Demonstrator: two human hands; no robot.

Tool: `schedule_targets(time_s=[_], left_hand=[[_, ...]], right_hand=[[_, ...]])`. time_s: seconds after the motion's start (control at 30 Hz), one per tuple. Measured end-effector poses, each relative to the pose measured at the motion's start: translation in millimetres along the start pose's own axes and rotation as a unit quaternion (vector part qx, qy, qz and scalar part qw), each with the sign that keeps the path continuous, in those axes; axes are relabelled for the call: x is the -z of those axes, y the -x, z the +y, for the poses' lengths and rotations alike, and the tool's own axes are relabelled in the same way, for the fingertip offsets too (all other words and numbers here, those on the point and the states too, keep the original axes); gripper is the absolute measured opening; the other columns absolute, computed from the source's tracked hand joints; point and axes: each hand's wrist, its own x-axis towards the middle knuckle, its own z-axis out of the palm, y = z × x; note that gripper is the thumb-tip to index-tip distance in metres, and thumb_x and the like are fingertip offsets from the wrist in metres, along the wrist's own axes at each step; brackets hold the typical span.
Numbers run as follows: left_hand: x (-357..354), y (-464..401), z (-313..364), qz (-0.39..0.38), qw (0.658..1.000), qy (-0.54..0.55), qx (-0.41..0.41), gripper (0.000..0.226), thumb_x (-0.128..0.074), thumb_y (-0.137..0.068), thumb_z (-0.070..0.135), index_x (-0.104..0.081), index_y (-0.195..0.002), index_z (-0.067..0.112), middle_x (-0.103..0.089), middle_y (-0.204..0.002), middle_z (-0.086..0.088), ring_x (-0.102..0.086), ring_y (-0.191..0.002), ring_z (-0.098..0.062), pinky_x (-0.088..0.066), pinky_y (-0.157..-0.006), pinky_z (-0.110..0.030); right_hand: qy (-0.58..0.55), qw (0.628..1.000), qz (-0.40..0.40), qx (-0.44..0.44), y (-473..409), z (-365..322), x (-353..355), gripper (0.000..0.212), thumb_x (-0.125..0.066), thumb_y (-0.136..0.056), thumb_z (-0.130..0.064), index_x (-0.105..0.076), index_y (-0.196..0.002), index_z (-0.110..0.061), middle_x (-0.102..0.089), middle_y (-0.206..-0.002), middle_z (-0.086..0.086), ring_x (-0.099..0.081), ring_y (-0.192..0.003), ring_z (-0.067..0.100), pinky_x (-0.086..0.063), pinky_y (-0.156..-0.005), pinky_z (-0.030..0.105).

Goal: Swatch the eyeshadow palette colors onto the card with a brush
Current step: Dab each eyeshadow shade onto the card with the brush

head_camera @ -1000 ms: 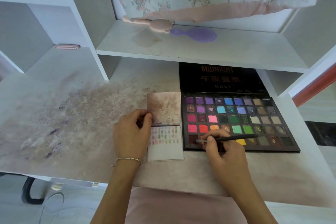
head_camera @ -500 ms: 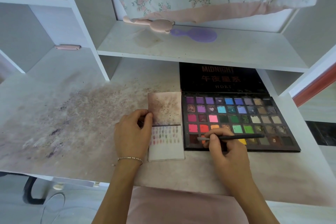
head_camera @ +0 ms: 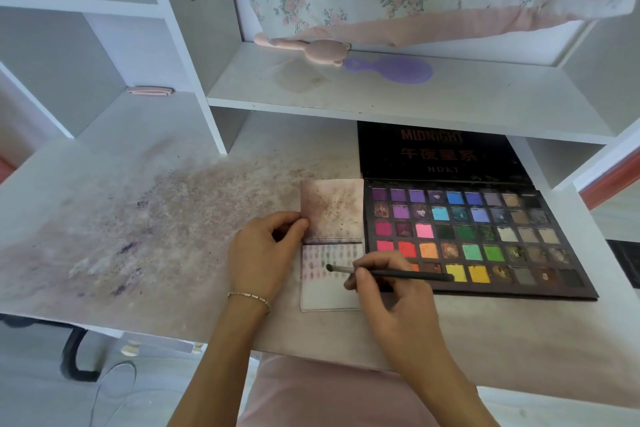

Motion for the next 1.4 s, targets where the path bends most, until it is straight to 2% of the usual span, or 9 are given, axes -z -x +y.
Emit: schedule_targets(time_s=[0.1, 0.23, 0.37, 0.5, 0.7, 0.93, 1.07, 1.2, 1.4], left_hand=[[1, 0, -2, -0.001, 1.0, 0.004, -0.001, 0.008, -0.067, -0.078, 0.027, -0.073, -0.083, 0.025, -0.063, -0.07, 0.02, -0.062, -0.075, -0.006, -0.048, -0.071, -0.025], [0, 0, -3, 0.001, 1.0, 0.004, -0.007, 0.01, -0.066, -0.078, 0.029, -0.073, -0.084, 0.026, -0.064, -0.07, 0.019, -0.062, -0.073, -0.004, -0.048, -0.069, -0.022], [1, 1, -3, 0.004, 1.0, -0.007, -0.018, 0.011, -0.066, -0.079, 0.029, -0.073, -0.086, 0.024, -0.062, -0.069, 0.02, -0.06, -0.071, -0.001, -0.046, -0.067, -0.017], [1, 1, -3, 0.008, 0.999, -0.023, -0.026, 0.012, -0.065, -0.08, 0.03, -0.073, -0.087, 0.025, -0.068, -0.074, 0.013, -0.059, -0.07, -0.003, -0.043, -0.065, -0.015], [2, 2, -2, 0.009, 0.999, -0.023, -0.025, 0.012, -0.065, -0.079, 0.029, -0.073, -0.086, 0.024, -0.066, -0.072, 0.013, -0.056, -0.068, 0.0, -0.039, -0.063, -0.012], [1, 2, -1, 0.009, 0.999, -0.024, -0.027, 0.01, -0.066, -0.079, 0.029, -0.073, -0.084, 0.024, -0.066, -0.07, 0.014, -0.054, -0.065, 0.004, -0.036, -0.06, -0.007], [1, 1, -1, 0.012, 0.999, -0.027, -0.026, 0.012, -0.066, -0.079, 0.03, -0.073, -0.085, 0.023, -0.055, -0.063, 0.024, -0.053, -0.064, 0.008, -0.035, -0.059, -0.005], [1, 2, -2, 0.013, 0.999, -0.028, -0.027, 0.012, -0.066, -0.078, 0.03, -0.073, -0.085, 0.024, -0.063, -0.068, 0.016, -0.054, -0.066, 0.003, -0.037, -0.062, -0.01], [0, 1, -1, 0.014, 0.999, -0.031, -0.031, 0.013, -0.066, -0.079, 0.03, -0.073, -0.086, 0.024, -0.061, -0.068, 0.017, -0.053, -0.065, 0.006, -0.036, -0.06, -0.003]], right_hand=[[0.028, 0.999, -0.025, 0.01, -1, -4, -9, 0.014, -0.051, -0.079, -0.024, -0.051, -0.076, -0.038, -0.063, -0.082, -0.014, -0.061, -0.076, 0.009, -0.049, -0.066, 0.026], [0.045, 0.999, -0.028, 0.008, -4, -5, -15, 0.01, -0.051, -0.078, -0.026, -0.051, -0.074, -0.035, -0.061, -0.077, -0.009, -0.058, -0.071, 0.013, -0.047, -0.065, 0.03], [0.056, 0.998, -0.03, 0.004, -6, -4, -16, 0.003, -0.052, -0.079, -0.027, -0.051, -0.076, -0.028, -0.06, -0.071, -0.004, -0.056, -0.068, 0.013, -0.045, -0.061, 0.026], [0.057, 0.997, -0.041, 0.009, -6, -5, -18, 0.008, -0.053, -0.079, -0.024, -0.052, -0.071, -0.024, -0.059, -0.067, -0.002, -0.054, -0.065, 0.013, -0.041, -0.057, 0.017], [0.063, 0.996, -0.06, 0.004, -7, -6, -18, 0.01, -0.053, -0.079, -0.023, -0.052, -0.069, -0.023, -0.059, -0.064, -0.002, -0.054, -0.064, 0.01, -0.04, -0.057, 0.013], [0.07, 0.995, -0.074, 0.0, -7, -5, -17, 0.01, -0.053, -0.08, -0.022, -0.052, -0.071, -0.024, -0.059, -0.065, -0.003, -0.054, -0.066, 0.011, -0.042, -0.058, 0.016], [0.066, 0.995, -0.075, -0.004, -7, -7, -17, 0.008, -0.052, -0.08, -0.024, -0.052, -0.072, -0.023, -0.061, -0.066, -0.001, -0.056, -0.066, 0.012, -0.045, -0.059, 0.021], [0.067, 0.995, -0.079, -0.006, -6, -6, -18, 0.008, -0.052, -0.08, -0.024, -0.052, -0.072, -0.024, -0.061, -0.066, -0.002, -0.056, -0.067, 0.011, -0.045, -0.059, 0.021], [0.072, 0.994, -0.082, -0.005, -6, -6, -17, 0.008, -0.051, -0.08, -0.025, -0.051, -0.072, -0.023, -0.06, -0.066, -0.003, -0.055, -0.067, 0.011, -0.043, -0.059, 0.017]])
